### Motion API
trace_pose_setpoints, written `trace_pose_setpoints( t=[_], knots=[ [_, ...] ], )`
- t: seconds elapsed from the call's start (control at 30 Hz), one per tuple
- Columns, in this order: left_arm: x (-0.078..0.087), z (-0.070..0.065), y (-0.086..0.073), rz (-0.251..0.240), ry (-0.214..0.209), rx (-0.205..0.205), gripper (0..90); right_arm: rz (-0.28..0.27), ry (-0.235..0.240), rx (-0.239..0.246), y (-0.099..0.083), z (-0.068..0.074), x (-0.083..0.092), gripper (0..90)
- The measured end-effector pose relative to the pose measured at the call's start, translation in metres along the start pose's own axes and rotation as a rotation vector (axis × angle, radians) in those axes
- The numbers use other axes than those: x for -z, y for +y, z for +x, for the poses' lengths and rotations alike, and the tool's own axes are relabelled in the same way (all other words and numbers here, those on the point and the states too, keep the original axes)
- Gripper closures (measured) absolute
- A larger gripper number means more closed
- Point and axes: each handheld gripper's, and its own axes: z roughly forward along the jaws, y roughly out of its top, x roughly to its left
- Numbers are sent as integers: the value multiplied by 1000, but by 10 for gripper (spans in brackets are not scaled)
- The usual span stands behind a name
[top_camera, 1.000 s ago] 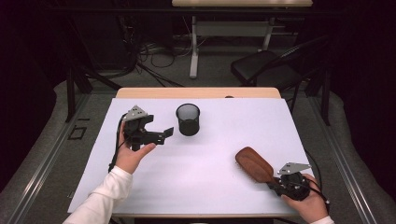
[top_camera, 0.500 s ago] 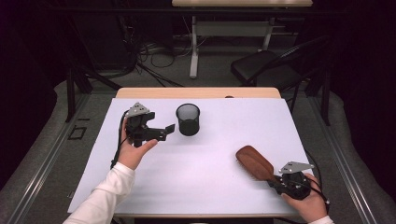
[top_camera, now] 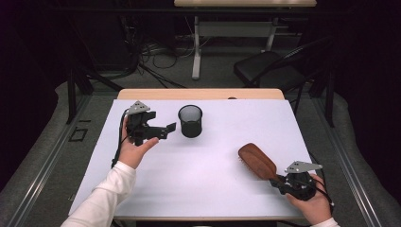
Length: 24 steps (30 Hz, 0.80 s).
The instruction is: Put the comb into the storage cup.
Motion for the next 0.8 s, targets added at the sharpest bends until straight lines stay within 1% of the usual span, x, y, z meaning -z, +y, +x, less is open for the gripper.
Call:
trace_pose_setpoints(
  t=[0.03, 0.2, 0.3, 0.4, 0.5, 0.67, 0.8],
  knots=[
    [0, 0, 1, -2, 1, -1, 26, -5, 4, 5, 1, 0, 0, 716],
    [2, -1, 3, -2, 2, -7, 26, -11, 34, -2, 11, -2, 2, 716],
    [2, -1, 4, -2, 3, -8, 26, -14, 45, 0, 16, -2, 3, 716],
    [2, -1, 5, -3, 2, -6, 26, -7, 51, 18, 24, -1, 6, 716],
    [3, 0, 6, -6, 1, -3, 26, -13, 61, 32, 34, 1, 9, 716],
    [3, 0, 7, 0, 0, -2, 26, -19, 72, 39, 48, 3, 11, 716],
    [5, 0, 9, -6, 0, -2, 26, -24, 75, 41, 58, 4, 11, 716]
  ],
)
